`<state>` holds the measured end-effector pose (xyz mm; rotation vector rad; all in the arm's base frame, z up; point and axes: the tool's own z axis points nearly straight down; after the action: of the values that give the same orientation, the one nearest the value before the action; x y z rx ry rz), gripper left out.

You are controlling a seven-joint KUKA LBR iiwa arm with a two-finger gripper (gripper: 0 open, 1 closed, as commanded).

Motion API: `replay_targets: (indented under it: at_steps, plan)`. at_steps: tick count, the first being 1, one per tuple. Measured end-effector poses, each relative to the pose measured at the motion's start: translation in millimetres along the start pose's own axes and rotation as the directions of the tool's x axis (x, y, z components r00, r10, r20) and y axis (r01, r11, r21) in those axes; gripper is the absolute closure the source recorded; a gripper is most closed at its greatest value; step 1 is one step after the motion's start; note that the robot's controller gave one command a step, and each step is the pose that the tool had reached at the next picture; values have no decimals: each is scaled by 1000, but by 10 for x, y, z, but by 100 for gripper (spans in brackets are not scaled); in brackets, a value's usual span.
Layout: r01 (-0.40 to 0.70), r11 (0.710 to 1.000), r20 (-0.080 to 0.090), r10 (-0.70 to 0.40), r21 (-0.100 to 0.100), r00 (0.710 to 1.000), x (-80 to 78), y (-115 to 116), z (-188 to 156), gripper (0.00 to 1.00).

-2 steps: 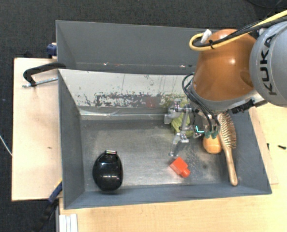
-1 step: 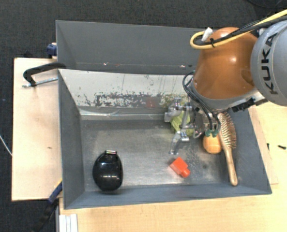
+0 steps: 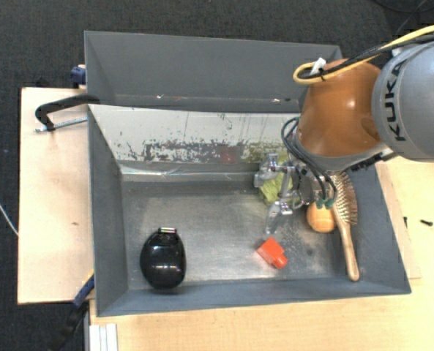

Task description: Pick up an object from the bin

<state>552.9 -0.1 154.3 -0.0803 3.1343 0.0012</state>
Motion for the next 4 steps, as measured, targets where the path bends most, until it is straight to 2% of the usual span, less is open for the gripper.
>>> replay_targets:
  at_steps: [1, 2, 3, 4]
  plan:
    - [118, 993, 3, -118, 0, 993, -402, 355, 803, 0]
    - [99, 995, 6, -99, -4, 995, -435, -246, 816, 0]
    - [97, 995, 1, -97, 1, 995, -423, -420, 688, 0]
    - [187, 982, -1, -187, -10, 982, -447, -713, 813, 100]
